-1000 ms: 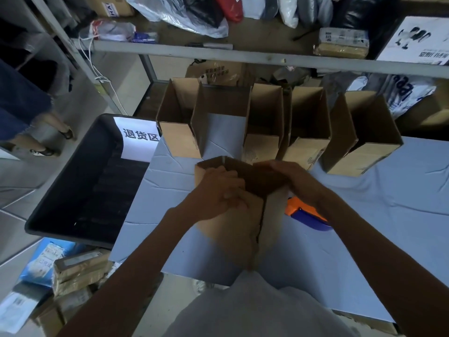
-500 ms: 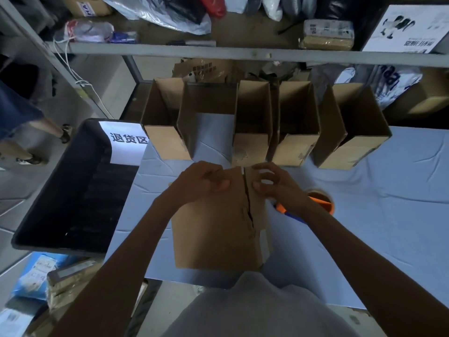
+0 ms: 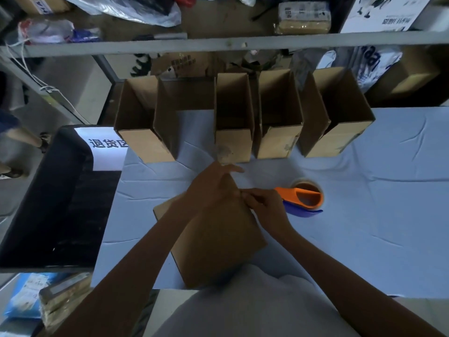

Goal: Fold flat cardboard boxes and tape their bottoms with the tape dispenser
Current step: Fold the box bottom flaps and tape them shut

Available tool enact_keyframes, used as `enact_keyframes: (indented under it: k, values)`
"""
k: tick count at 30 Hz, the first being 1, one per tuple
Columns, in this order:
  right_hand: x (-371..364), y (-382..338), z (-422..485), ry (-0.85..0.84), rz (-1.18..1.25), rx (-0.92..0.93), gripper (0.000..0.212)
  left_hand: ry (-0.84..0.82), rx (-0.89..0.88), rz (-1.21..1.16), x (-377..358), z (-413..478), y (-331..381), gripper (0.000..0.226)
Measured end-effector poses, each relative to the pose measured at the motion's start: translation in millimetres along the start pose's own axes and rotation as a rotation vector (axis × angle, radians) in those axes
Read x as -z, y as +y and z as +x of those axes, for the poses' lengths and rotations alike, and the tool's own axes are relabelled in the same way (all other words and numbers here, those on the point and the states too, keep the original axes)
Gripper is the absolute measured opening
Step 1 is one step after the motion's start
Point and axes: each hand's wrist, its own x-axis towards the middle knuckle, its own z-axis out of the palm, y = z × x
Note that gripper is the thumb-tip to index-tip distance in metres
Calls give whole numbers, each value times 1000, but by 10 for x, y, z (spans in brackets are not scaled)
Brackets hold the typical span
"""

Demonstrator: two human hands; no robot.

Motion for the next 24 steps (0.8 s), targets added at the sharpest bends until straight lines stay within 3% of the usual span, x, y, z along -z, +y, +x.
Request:
enact_keyframes:
  k: [5, 13, 18, 24]
  values:
    - [-161, 105, -42, 66, -26, -124, 14, 45, 2, 57, -109, 125, 29, 10]
    - [-287, 223, -137, 150, -32, -172, 14, 4, -185, 62, -338, 214, -210, 38]
    - [-311, 199, -168, 183, -23, -218, 14, 6, -139, 78, -371, 287, -262, 11]
    - [-291, 249, -252, 189, -103, -152, 17, 34, -121, 74, -449, 320, -218, 1]
